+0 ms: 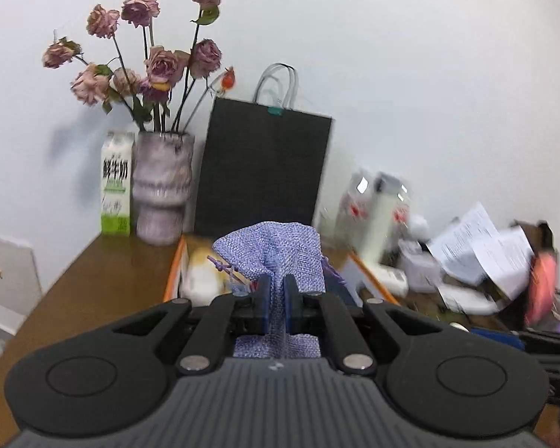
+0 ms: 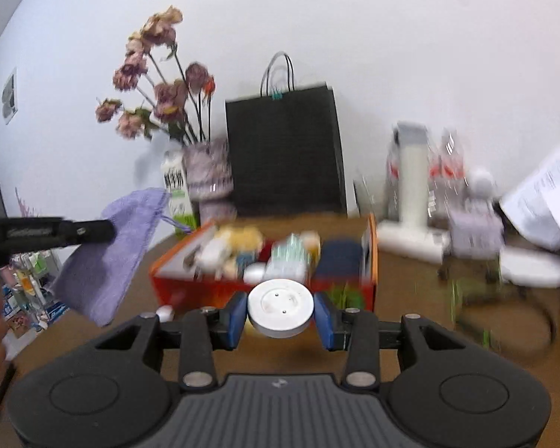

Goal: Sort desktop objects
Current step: 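Carry cloth bag and white puck into the box and release both, then move both open tools back over the table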

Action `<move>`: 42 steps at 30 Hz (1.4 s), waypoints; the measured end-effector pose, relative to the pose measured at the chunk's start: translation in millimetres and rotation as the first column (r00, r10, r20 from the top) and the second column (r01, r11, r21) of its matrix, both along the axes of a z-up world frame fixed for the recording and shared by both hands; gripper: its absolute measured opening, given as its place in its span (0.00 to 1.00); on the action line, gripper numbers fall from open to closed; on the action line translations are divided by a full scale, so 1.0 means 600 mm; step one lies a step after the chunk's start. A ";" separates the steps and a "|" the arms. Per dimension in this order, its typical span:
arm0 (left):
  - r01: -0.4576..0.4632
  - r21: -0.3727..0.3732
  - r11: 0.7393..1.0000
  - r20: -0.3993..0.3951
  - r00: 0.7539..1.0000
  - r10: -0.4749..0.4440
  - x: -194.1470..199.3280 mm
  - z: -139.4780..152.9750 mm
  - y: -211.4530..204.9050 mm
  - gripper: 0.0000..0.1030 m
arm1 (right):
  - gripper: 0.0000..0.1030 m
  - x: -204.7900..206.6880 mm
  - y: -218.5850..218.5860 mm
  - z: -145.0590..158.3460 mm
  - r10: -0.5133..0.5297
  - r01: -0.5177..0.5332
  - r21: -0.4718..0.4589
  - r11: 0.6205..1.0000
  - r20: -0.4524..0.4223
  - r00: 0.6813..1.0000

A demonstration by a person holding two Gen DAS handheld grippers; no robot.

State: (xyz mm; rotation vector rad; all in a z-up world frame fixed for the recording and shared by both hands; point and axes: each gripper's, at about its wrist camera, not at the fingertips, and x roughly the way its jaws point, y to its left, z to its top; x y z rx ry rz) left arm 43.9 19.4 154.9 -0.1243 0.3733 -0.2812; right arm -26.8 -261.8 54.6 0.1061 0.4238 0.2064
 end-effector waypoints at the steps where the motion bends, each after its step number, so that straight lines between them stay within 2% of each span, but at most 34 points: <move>1: 0.023 0.015 1.000 -0.017 1.000 -0.023 0.047 0.009 -0.005 0.08 | 0.37 0.031 -0.003 0.012 0.000 0.000 -0.011 1.000 -0.009 1.000; 4: 0.058 0.056 0.997 -0.143 0.988 -0.050 0.175 -0.001 -0.029 0.08 | 0.37 0.130 -0.007 0.028 -0.028 0.023 -0.077 0.997 -0.061 0.998; 5: 0.043 0.067 0.997 -0.176 0.984 -0.031 0.210 -0.014 -0.036 0.08 | 0.37 0.161 -0.001 0.027 -0.026 0.015 -0.133 0.991 -0.078 0.997; 7: 0.020 0.120 0.993 -0.237 0.971 0.009 0.274 -0.046 -0.050 0.08 | 0.37 0.226 0.002 0.011 -0.033 0.005 -0.165 0.986 -0.166 0.986; 9: -0.014 0.150 0.989 -0.276 0.960 0.056 0.317 -0.075 -0.057 0.08 | 0.37 0.290 -0.002 -0.016 -0.012 -0.030 -0.143 0.989 -0.286 0.958; 11: -0.004 0.199 0.980 -0.334 0.940 0.071 0.353 -0.110 -0.068 0.08 | 0.37 0.340 -0.009 -0.049 -0.016 -0.029 -0.107 0.994 -0.400 0.917; 13: 0.007 0.233 0.972 -0.394 0.915 0.088 0.367 -0.143 -0.072 0.13 | 0.37 0.367 -0.010 -0.075 -0.030 -0.028 -0.118 0.993 -0.465 0.885; 14: 0.018 0.244 0.970 -0.420 0.903 0.089 0.370 -0.158 -0.074 0.27 | 0.37 0.377 -0.008 -0.086 -0.025 -0.037 -0.117 0.992 -0.491 0.871; 15: 0.022 0.252 0.967 -0.435 0.896 0.093 0.367 -0.171 -0.074 0.48 | 0.37 0.386 -0.006 -0.098 -0.019 -0.044 -0.109 0.993 -0.521 0.853; 16: 0.046 0.266 0.963 -0.468 0.879 0.087 0.367 -0.185 -0.076 0.55 | 0.37 0.389 -0.003 -0.108 -0.016 -0.051 -0.108 0.993 -0.545 0.838; 17: 0.079 0.271 0.959 -0.490 0.869 0.067 0.364 -0.196 -0.078 0.59 | 0.36 0.388 0.003 -0.113 -0.018 -0.059 -0.125 0.990 -0.541 0.841; 18: 0.092 0.271 0.958 -0.494 0.867 0.056 0.360 -0.204 -0.078 0.57 | 0.42 0.385 0.010 -0.116 -0.026 -0.062 -0.144 0.988 -0.537 0.843; 20: 0.079 0.261 0.962 -0.494 0.867 0.063 0.353 -0.208 -0.072 0.57 | 0.46 0.386 0.016 -0.116 -0.019 -0.064 -0.136 0.989 -0.539 0.842; 22: 0.072 0.230 0.970 -0.514 0.856 0.059 0.356 -0.203 -0.064 0.58 | 0.48 0.390 0.016 -0.113 -0.029 -0.050 -0.129 0.990 -0.548 0.836; 23: 0.072 0.210 0.975 -0.535 0.843 0.053 0.357 -0.198 -0.061 0.61 | 0.49 0.395 0.013 -0.110 -0.034 -0.040 -0.120 0.992 -0.553 0.832; 25: 0.077 0.187 0.979 -0.548 0.836 0.039 0.353 -0.189 -0.060 0.68 | 0.49 0.398 0.007 -0.099 -0.029 -0.015 -0.076 0.997 -0.546 0.837; 27: 0.066 0.184 0.981 -0.530 0.847 0.042 0.342 -0.171 -0.060 0.71 | 0.56 0.395 0.002 -0.079 -0.031 0.015 -0.034 0.999 -0.534 0.845; 29: 0.052 0.173 0.984 -0.485 0.873 0.039 0.324 -0.140 -0.059 0.76 | 0.63 0.388 0.003 -0.057 -0.037 0.034 -0.015 0.999 -0.495 0.868; 31: 0.051 0.143 0.988 -0.442 0.897 0.017 0.298 -0.109 -0.051 0.84 | 0.70 0.367 0.007 -0.033 -0.035 0.044 0.010 0.999 -0.432 0.901; 33: 0.034 0.131 0.991 -0.408 0.913 0.022 0.273 -0.083 -0.042 0.92 | 0.82 0.339 0.012 -0.011 -0.069 0.077 0.007 0.997 -0.347 0.935; 35: -0.001 0.111 0.994 -0.364 0.930 0.041 0.236 -0.063 -0.026 0.98 | 0.86 0.299 0.016 0.000 -0.105 0.108 -0.002 0.994 -0.265 0.958; 37: 0.004 0.041 0.999 -0.292 0.956 0.008 0.170 -0.063 -0.005 1.00 | 0.88 0.251 0.017 -0.005 -0.114 0.119 0.013 0.993 -0.198 0.973; 39: 0.012 0.008 1.000 -0.286 0.958 -0.009 0.121 -0.083 0.008 1.00 | 0.88 0.204 0.021 -0.026 -0.105 0.110 0.017 0.994 -0.175 0.979; 42: -0.046 0.020 0.999 -0.284 0.957 0.049 0.041 -0.124 0.013 1.00 | 0.88 0.131 0.035 -0.065 -0.094 0.094 -0.008 0.996 -0.152 0.984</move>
